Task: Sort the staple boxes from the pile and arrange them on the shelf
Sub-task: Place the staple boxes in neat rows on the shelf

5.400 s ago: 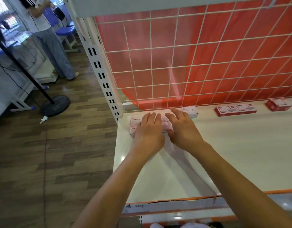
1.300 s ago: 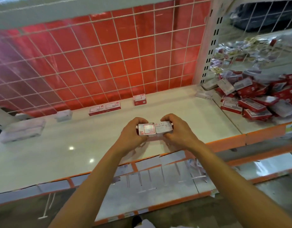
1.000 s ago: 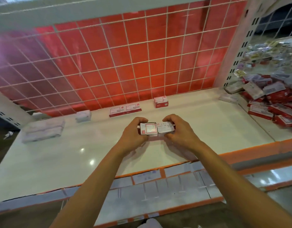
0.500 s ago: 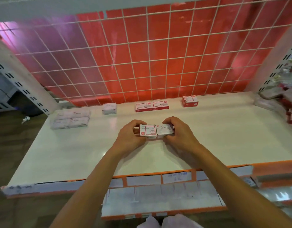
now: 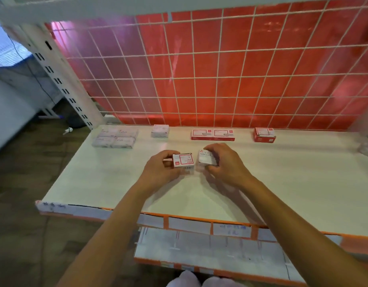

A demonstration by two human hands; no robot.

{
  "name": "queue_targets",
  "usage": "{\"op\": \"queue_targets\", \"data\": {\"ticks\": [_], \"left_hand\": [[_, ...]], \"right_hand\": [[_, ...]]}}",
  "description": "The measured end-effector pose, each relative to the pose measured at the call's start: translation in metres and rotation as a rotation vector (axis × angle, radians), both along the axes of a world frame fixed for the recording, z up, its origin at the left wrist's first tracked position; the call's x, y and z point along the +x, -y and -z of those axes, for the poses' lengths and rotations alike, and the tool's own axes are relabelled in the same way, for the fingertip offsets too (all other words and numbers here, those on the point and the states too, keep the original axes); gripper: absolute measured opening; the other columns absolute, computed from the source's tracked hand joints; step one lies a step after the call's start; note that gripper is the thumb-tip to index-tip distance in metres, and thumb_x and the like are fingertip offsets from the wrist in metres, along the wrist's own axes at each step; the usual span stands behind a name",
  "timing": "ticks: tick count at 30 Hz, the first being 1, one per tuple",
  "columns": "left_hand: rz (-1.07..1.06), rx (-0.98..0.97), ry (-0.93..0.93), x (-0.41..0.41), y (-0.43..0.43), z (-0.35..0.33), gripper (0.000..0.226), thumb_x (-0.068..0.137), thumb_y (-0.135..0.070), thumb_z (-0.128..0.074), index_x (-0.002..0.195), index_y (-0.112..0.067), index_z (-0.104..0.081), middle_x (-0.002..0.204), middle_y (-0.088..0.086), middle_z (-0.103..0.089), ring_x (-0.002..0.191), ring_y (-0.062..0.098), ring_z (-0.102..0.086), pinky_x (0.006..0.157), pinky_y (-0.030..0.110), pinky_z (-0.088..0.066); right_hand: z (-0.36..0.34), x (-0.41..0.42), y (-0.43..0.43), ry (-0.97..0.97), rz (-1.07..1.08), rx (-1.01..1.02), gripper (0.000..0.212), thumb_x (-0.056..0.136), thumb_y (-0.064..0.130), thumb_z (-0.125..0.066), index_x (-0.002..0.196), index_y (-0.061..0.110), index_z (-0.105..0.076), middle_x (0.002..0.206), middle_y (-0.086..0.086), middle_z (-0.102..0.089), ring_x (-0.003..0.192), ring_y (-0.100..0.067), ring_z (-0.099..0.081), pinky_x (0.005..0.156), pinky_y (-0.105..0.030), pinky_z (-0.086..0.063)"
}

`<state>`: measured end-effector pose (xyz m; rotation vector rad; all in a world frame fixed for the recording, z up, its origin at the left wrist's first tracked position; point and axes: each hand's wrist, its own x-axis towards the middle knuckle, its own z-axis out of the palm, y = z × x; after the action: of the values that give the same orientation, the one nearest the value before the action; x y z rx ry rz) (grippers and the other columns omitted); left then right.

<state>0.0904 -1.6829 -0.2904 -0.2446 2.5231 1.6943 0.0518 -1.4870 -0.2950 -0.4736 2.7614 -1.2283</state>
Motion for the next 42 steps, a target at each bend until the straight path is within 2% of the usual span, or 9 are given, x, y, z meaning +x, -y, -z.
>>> {"op": "queue_targets", "data": {"ticks": [3,6,12,18,24,27,31,37,42], "left_hand": [[0.007,0.04,0.009,0.001,0.01,-0.001,0.035,0.076,-0.015,-0.079,0.104,-0.029,-0.063,0.099,-0.014,-0.069,0.09,0.005,-0.067,0.069,0.015,-0.054],[0.002,0.067,0.03,-0.001,0.027,0.001,0.038,0.078,-0.017,-0.078,0.113,-0.021,-0.065,0.101,-0.009,-0.072,0.089,0.005,-0.068,0.071,0.019,-0.056],[0.037,0.06,0.034,-0.004,0.063,-0.001,0.037,0.077,-0.012,-0.077,0.11,-0.023,-0.063,0.101,-0.008,-0.071,0.091,0.008,-0.069,0.074,0.021,-0.056],[0.091,0.04,0.063,-0.009,0.088,0.005,0.038,0.074,-0.016,-0.08,0.104,-0.032,-0.062,0.104,-0.007,-0.07,0.095,0.011,-0.068,0.083,0.031,-0.057],[0.126,0.028,0.064,-0.017,0.105,0.01,0.042,0.074,-0.013,-0.08,0.111,-0.025,-0.063,0.105,-0.004,-0.072,0.095,0.01,-0.069,0.085,0.033,-0.057],[0.144,0.013,0.058,-0.022,0.109,0.012,0.042,0.074,-0.013,-0.081,0.11,-0.026,-0.064,0.104,-0.006,-0.072,0.095,0.008,-0.069,0.086,0.034,-0.057],[0.179,-0.015,0.06,-0.028,0.113,0.013,0.043,0.074,-0.018,-0.081,0.111,-0.027,-0.064,0.106,-0.008,-0.071,0.097,0.008,-0.068,0.086,0.033,-0.057],[0.217,-0.023,0.053,-0.035,0.112,0.013,0.042,0.072,-0.017,-0.082,0.108,-0.029,-0.064,0.1,-0.011,-0.072,0.093,0.002,-0.068,0.086,0.028,-0.056],[0.233,-0.016,0.057,-0.039,0.107,0.014,0.042,0.071,-0.014,-0.082,0.105,-0.032,-0.064,0.097,-0.011,-0.073,0.092,0.0,-0.068,0.085,0.025,-0.055]], "right_hand": [[-0.004,-0.008,0.008,-0.051,-0.04,0.046,0.039,0.078,0.015,-0.073,0.114,0.018,-0.058,0.113,-0.002,-0.059,0.097,-0.013,-0.051,0.076,-0.018,-0.039],[-0.009,-0.018,0.021,-0.088,-0.064,0.058,0.044,0.077,0.013,-0.073,0.118,0.013,-0.059,0.115,-0.007,-0.06,0.102,-0.02,-0.053,0.084,-0.026,-0.042],[-0.012,-0.04,0.059,-0.106,-0.062,0.102,0.037,0.076,0.014,-0.072,0.111,0.013,-0.06,0.106,-0.006,-0.061,0.095,-0.018,-0.052,0.074,-0.025,-0.037],[-0.015,-0.067,0.097,-0.13,-0.027,0.212,0.039,0.077,0.008,-0.069,0.114,0.012,-0.057,0.108,-0.005,-0.058,0.097,-0.018,-0.05,0.079,-0.026,-0.039],[-0.008,-0.097,0.115,-0.142,0.01,0.331,0.024,0.078,0.009,-0.065,0.101,0.011,-0.059,0.099,-0.008,-0.061,0.091,-0.025,-0.054,0.07,-0.031,-0.041],[-0.004,-0.107,0.124,-0.079,0.048,0.382,0.033,0.074,0.016,-0.071,0.104,0.013,-0.057,0.102,-0.007,-0.059,0.094,-0.025,-0.053,0.08,-0.039,-0.05],[0.003,-0.118,0.131,-0.004,0.072,0.453,0.048,0.072,0.016,-0.076,0.115,0.013,-0.055,0.112,-0.006,-0.055,0.104,-0.026,-0.051,0.09,-0.037,-0.046],[0.014,-0.123,0.131,-0.022,0.07,0.422,0.033,0.079,0.01,-0.066,0.111,0.012,-0.057,0.109,-0.008,-0.058,0.102,-0.027,-0.052,0.085,-0.036,-0.043],[0.013,-0.127,0.131,-0.022,-0.013,0.364,0.03,0.078,0.02,-0.07,0.105,0.018,-0.057,0.106,-0.001,-0.058,0.098,-0.02,-0.048,0.083,-0.032,-0.041]]}}
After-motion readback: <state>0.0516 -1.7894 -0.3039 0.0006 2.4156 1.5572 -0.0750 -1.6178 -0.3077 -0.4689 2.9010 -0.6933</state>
